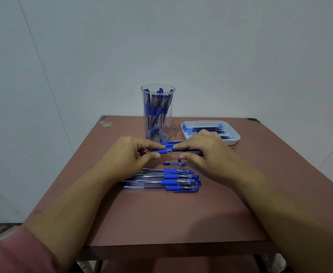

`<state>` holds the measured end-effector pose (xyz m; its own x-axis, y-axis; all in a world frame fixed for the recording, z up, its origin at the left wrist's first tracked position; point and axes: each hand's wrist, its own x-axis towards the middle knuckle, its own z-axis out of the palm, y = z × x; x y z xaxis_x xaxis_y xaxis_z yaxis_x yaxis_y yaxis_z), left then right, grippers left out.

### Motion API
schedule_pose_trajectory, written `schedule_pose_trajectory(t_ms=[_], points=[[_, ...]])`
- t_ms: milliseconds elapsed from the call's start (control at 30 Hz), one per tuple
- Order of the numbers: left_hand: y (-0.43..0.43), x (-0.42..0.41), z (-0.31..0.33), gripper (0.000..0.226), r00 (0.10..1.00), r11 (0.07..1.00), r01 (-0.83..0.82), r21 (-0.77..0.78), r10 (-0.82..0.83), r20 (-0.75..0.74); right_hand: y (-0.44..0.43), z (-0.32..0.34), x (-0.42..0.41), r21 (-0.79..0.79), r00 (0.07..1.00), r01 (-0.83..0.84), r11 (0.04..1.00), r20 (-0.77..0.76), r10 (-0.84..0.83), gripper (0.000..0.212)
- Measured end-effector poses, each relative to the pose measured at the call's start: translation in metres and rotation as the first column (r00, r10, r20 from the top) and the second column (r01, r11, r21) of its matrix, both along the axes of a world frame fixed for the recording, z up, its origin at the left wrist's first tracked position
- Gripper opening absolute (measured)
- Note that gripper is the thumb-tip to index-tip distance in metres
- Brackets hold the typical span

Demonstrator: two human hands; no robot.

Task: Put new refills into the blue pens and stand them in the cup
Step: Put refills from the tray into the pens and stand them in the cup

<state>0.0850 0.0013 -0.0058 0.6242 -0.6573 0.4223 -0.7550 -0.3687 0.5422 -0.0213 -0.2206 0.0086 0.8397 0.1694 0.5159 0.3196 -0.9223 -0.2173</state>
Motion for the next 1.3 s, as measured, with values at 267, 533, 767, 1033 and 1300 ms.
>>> schedule_pose_trajectory(t_ms=[267, 533, 767, 1033, 1300], points=[[0.0, 0.002, 0.0, 0.026, 1.0, 1.0, -0.012, -0.025, 0.012, -0.023, -0.006, -0.002, 0.001, 0.064, 0.999, 0.031, 0.997, 0.011, -0.032, 0.007], [0.001, 0.003, -0.001, 0.025, 1.0, 0.999, -0.019, -0.037, 0.018, -0.024, -0.004, -0.002, -0.001, 0.098, 0.999, 0.046, 0.994, -0.019, -0.044, 0.027], [0.0, 0.0, 0.0, 0.026, 1.0, 1.0, -0.003, -0.029, 0.003, -0.003, -0.001, -0.002, 0.0, 0.055, 1.0, 0.021, 0.998, -0.02, -0.02, 0.027], [0.0, 0.001, -0.001, 0.026, 1.0, 1.0, 0.011, -0.024, -0.011, 0.007, 0.001, -0.004, 0.003, 0.091, 1.0, 0.004, 0.996, 0.012, -0.005, 0.009], [0.0, 0.002, -0.001, 0.026, 1.0, 0.999, 0.011, -0.049, -0.011, 0.004, -0.004, -0.01, 0.01, 0.044, 0.997, -0.018, 0.999, -0.076, 0.021, 0.044]])
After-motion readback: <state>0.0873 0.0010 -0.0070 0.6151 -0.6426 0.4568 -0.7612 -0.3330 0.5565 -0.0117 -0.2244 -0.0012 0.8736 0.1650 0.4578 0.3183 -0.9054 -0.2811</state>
